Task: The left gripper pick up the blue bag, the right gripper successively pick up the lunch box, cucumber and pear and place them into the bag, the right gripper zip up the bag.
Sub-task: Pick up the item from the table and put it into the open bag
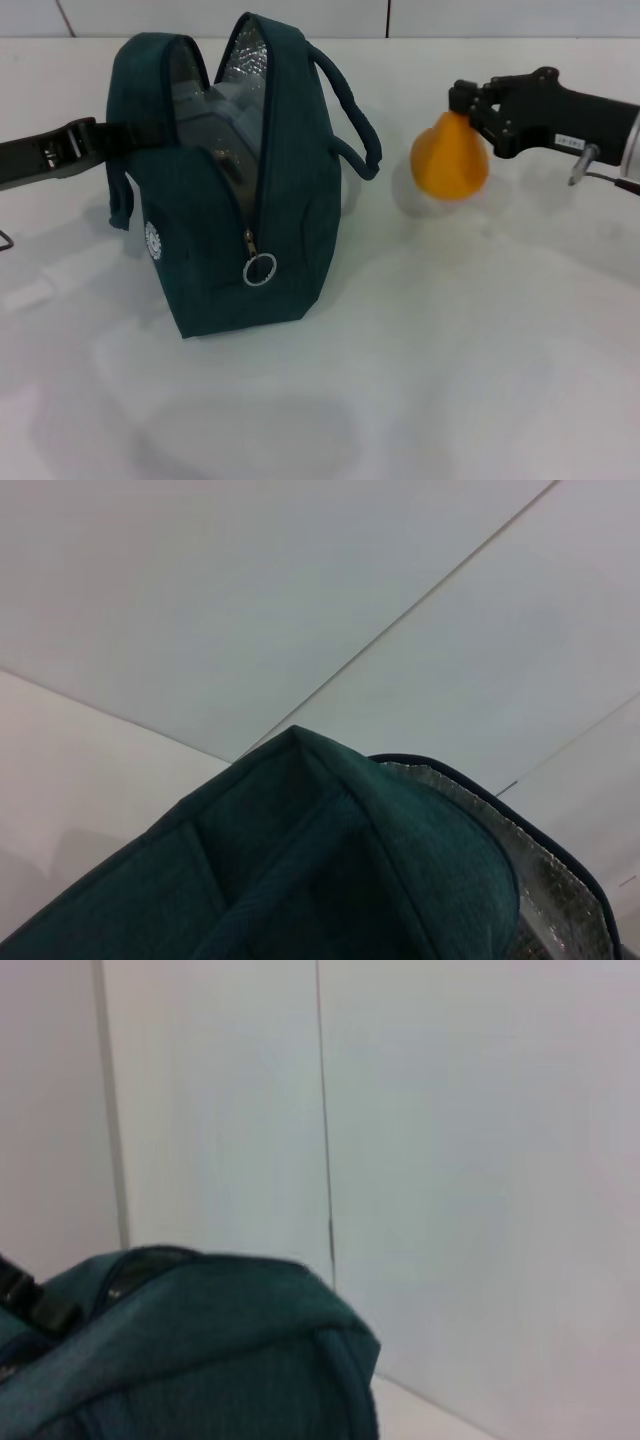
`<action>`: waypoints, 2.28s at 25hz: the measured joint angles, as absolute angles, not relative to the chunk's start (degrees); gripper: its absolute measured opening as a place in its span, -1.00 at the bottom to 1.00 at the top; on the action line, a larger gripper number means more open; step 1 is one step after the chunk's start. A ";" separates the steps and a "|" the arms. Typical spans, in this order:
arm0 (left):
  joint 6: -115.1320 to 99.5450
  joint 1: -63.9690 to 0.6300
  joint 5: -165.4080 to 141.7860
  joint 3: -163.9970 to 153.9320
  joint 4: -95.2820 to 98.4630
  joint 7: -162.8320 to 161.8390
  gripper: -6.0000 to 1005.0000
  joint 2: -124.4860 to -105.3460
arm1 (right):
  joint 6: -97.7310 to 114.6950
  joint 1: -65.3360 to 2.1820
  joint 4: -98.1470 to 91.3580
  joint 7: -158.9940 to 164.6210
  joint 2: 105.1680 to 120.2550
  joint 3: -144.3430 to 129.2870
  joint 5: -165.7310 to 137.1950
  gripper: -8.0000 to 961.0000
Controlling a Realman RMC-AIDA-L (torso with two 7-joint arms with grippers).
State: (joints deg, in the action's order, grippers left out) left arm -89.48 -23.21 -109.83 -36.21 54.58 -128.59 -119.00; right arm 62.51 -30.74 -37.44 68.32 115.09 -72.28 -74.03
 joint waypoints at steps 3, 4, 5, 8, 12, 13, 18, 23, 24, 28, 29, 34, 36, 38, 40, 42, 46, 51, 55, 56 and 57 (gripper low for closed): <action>-89.63 -23.20 -109.79 -36.21 54.58 -128.62 -0.89 -119.01 | 64.70 -30.51 -37.74 68.38 114.96 -70.05 -74.03 -0.92; -89.78 -23.20 -109.79 -36.21 54.58 -128.64 -0.89 -119.02 | 66.33 -30.50 -37.77 68.39 114.94 -68.82 -74.02 -0.92; -89.93 -23.20 -109.73 -36.21 54.58 -128.63 -0.89 -119.04 | 67.70 -30.50 -37.79 68.40 114.91 -67.60 -74.02 -0.92; -90.30 -23.20 -108.77 -36.49 54.58 -128.46 -0.89 -119.10 | 71.56 -30.84 -37.96 68.44 114.89 -64.23 -74.01 -0.92; -91.05 -23.24 -107.60 -36.74 54.71 -128.27 -0.89 -119.17 | 76.13 -31.88 -40.58 69.17 115.20 -60.73 -73.35 -0.92; -91.07 -23.26 -107.60 -36.74 54.70 -128.27 -0.89 -119.18 | 76.87 -32.48 -41.19 69.35 115.25 -60.68 -72.62 -0.92; -91.38 -23.29 -107.59 -36.74 54.59 -128.25 -0.89 -119.28 | 78.49 -36.87 -41.92 69.96 115.45 -61.08 -71.03 -0.92; -91.48 -23.32 -107.61 -36.88 54.50 -128.17 -0.89 -119.37 | 76.78 -42.34 -41.04 70.05 115.84 -63.76 -70.69 -0.92; -91.48 -23.33 -107.64 -36.88 54.47 -128.14 -0.89 -119.37 | 76.28 -43.20 -40.72 70.07 115.88 -64.36 -70.50 -0.92; -91.43 -23.59 -107.91 -36.91 53.76 -127.74 -0.89 -119.37 | 73.38 -47.89 -37.26 69.98 116.05 -69.21 -65.81 -0.92; -91.38 -23.83 -107.99 -36.92 53.37 -127.54 -0.89 -119.36 | 72.77 -48.71 -36.33 69.75 116.07 -70.55 -64.31 -0.92; -91.25 -24.83 -108.10 -36.98 51.68 -126.73 -0.89 -119.36 | 69.82 -51.11 -34.25 68.78 116.16 -76.25 -60.58 -0.92; -91.24 -24.92 -108.11 -37.19 51.64 -126.71 -0.89 -119.36 | 67.30 -51.48 -34.11 68.36 116.18 -82.39 -56.21 -0.91; -91.23 -24.95 -108.11 -37.36 51.61 -126.67 -0.89 -119.36 | 65.55 -51.52 -34.09 67.87 116.18 -86.12 -53.37 -0.91; -91.22 -24.96 -108.09 -37.46 51.59 -126.63 -0.89 -119.37 | 64.09 -51.56 -33.98 67.36 116.19 -89.68 -51.30 -0.91; -91.20 -24.90 -108.06 -37.49 51.59 -126.62 -0.89 -119.41 | 63.25 -51.57 -33.72 67.02 116.19 -92.52 -50.01 -0.91; -91.11 -24.40 -107.88 -37.21 51.59 -126.60 -0.89 -119.41 | 62.91 -50.83 -33.44 66.85 116.19 -94.46 -49.45 -0.91; -90.99 -23.69 -107.74 -35.89 51.59 -126.37 -0.89 -119.33 | 62.87 -49.69 -32.53 66.85 116.18 -94.57 -49.39 -0.91; -90.96 -23.50 -107.72 -35.58 51.59 -126.23 -0.89 -119.30 | 62.83 -49.17 -30.86 66.84 116.19 -94.88 -49.36 -0.91; -90.96 -23.49 -107.71 -35.57 51.59 -126.19 -0.89 -119.31 | 62.79 -49.10 -30.36 66.83 116.19 -94.96 -49.35 -0.91; -90.96 -23.49 -107.70 -35.58 51.58 -126.15 -0.89 -119.33 | 62.70 -49.03 -30.09 66.83 116.19 -95.04 -49.35 -0.91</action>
State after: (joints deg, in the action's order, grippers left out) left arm -90.96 -23.49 -107.70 -35.58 51.58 -126.15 -119.33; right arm 62.70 -49.03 -30.09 66.83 116.19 -95.04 -49.35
